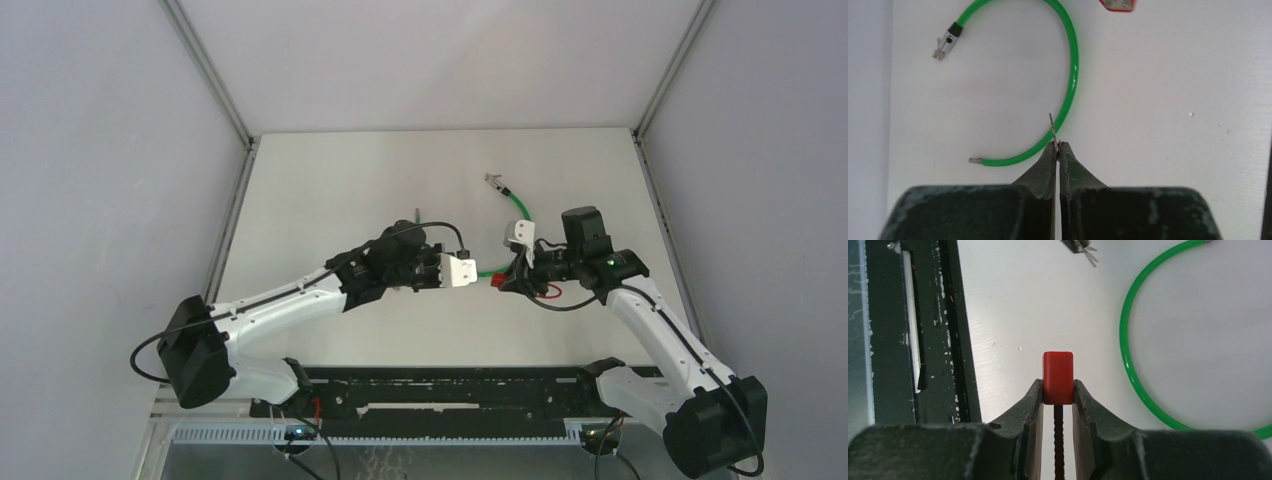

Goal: Lock with the key
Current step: Place the key at the center of the board.

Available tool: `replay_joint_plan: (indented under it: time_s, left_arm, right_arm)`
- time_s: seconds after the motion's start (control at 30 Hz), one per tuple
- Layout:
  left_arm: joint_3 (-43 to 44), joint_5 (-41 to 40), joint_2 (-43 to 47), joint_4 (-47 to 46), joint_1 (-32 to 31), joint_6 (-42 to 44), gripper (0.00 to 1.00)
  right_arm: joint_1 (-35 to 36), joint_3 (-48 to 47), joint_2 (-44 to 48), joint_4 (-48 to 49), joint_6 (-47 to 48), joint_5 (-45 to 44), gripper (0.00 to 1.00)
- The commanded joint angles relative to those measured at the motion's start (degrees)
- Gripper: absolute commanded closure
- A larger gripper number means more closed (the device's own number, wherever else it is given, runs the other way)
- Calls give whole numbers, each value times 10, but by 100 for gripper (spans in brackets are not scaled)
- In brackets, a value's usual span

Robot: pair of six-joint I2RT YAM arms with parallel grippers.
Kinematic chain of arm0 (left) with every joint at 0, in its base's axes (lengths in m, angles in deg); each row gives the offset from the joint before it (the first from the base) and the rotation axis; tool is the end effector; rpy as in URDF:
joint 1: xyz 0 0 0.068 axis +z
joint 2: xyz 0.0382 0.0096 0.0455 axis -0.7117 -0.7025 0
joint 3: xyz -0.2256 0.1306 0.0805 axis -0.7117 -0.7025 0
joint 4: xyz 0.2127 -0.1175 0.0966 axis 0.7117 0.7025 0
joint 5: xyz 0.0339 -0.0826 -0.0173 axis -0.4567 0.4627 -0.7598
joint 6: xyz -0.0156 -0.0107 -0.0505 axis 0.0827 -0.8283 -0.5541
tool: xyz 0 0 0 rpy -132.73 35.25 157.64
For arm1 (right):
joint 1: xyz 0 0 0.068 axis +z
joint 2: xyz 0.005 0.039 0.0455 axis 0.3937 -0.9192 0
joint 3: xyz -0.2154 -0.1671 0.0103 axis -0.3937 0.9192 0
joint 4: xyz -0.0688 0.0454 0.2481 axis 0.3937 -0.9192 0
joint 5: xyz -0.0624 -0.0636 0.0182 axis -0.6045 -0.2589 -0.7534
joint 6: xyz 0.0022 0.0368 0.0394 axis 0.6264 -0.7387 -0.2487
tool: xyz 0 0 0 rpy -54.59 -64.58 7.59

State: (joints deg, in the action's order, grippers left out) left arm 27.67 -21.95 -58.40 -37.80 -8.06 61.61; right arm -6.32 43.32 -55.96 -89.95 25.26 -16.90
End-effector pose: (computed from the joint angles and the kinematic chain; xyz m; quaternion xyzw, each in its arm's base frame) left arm 0.1725 -0.2424 0.2736 0.6641 0.5752 -0.1298 0.4595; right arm 0.1781 0.0829 0.2683 -0.5503 0.6634 0.3243 0.3898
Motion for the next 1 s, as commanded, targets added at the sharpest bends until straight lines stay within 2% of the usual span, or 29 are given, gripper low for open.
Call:
replay_joint_plan:
  time_s: [0.0, 0.13, 0.27, 0.43, 0.63, 0.97]
  left_arm:
    - [20, 25, 15, 69, 10, 11, 100]
    - [16, 68, 31, 142, 24, 25, 98]
    - [-17, 74, 42, 150, 29, 50, 94]
    - [-23, 27, -21, 118, 29, 75, 93]
    - [-14, -28, -92, 55, 28, 70, 91]
    - [-8, -72, -160, -2, 14, 24, 86]
  right_arm:
    - [-2, -23, 9, 52, -46, -25, 100]
    - [16, -19, 3, 93, -88, -61, 100]
    - [60, -14, -29, 166, -170, -132, 100]
    - [101, -27, -74, 208, -211, -184, 100]
    - [100, -25, -74, 211, -205, -208, 100]
    - [51, -16, -63, 206, -216, -184, 100]
